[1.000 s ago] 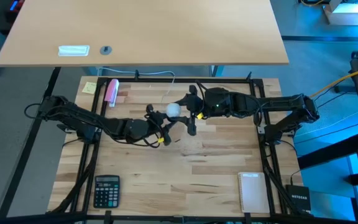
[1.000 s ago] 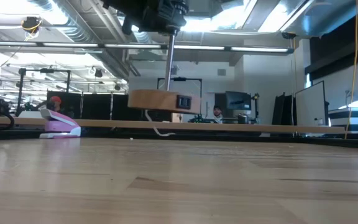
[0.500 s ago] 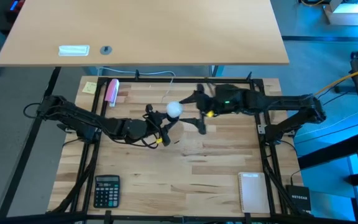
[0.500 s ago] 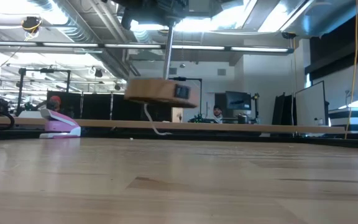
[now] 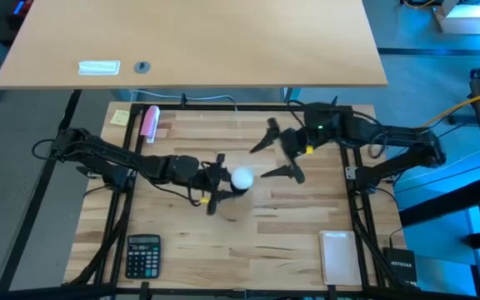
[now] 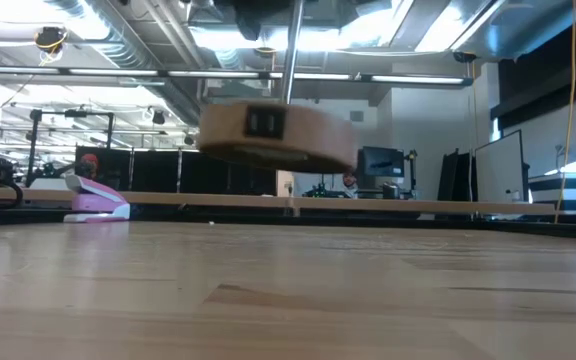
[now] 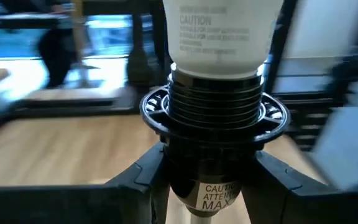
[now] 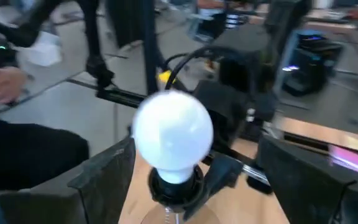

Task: Screw lightbulb
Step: Insert the lightbulb into the lamp

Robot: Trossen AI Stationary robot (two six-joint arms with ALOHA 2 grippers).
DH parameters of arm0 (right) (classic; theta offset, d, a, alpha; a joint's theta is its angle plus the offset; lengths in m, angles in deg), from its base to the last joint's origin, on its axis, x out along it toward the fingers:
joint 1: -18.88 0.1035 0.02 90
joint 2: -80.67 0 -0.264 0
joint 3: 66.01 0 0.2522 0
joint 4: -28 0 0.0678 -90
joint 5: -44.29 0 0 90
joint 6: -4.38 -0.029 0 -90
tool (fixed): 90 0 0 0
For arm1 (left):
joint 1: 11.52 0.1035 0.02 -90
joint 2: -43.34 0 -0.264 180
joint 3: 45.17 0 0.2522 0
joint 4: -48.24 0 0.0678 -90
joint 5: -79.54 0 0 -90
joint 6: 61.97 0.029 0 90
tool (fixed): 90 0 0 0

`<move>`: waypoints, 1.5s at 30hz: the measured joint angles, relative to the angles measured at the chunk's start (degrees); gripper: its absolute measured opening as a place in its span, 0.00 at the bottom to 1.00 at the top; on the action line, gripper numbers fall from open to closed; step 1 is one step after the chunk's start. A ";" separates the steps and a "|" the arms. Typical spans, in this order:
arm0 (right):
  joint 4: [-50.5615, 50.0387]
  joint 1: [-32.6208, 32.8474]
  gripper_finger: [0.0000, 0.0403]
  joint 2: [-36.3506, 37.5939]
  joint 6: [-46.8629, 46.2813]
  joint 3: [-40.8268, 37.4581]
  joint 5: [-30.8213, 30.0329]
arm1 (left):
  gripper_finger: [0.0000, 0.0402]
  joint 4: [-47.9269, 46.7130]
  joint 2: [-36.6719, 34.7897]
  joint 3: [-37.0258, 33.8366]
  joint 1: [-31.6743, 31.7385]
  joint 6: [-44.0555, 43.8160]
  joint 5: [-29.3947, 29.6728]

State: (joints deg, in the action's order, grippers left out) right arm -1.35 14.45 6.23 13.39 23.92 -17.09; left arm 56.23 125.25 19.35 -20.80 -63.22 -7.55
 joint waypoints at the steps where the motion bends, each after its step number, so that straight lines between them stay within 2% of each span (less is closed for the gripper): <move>1: 1.73 -0.17 0.84 -1.10 -0.68 -0.39 1.66 | 0.34 0.47 0.00 0.00 0.16 -0.20 -1.86; 6: 11.30 0.00 0.84 -7.16 -4.26 -0.77 11.04 | 0.34 0.16 0.00 -0.04 0.30 -0.47 -3.89; 11: 17.09 0.87 0.87 -10.08 -5.78 -0.72 12.92 | 0.34 0.21 0.02 -0.04 0.28 -1.01 -4.04; 19: 16.63 1.46 0.87 -10.66 -4.40 -0.68 13.54 | 0.34 0.38 0.09 -0.07 0.39 -1.05 -4.10; 23: 16.36 1.45 0.81 -10.68 -3.84 -0.68 13.52 | 0.34 0.40 0.09 -0.09 0.39 -1.08 -4.14; 29: 14.74 1.47 0.60 -10.58 -1.85 -0.57 9.26 | 0.34 0.47 0.15 -0.20 0.54 -1.28 -3.38; 32: 13.29 1.51 0.59 -9.83 -1.91 -0.57 4.89 | 0.34 0.13 0.17 -0.22 0.43 -1.14 1.03; 34: 12.08 1.51 0.59 -9.03 -2.08 -0.57 0.22 | 0.34 -0.42 -0.08 -0.20 0.28 -0.98 6.20; 40: 9.52 1.50 0.59 -8.29 -3.65 -0.40 -17.17 | 0.34 -1.19 -0.13 -0.22 -0.85 0.31 27.57; 45: 10.01 1.51 0.59 -9.04 -6.60 -0.27 -24.63 | 0.34 -0.76 0.40 -0.24 -2.15 -0.02 40.08</move>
State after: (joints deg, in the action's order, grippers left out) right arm 8.66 15.96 -2.81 6.80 23.65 -41.72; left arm 55.47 125.65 19.11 -22.95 -63.24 32.53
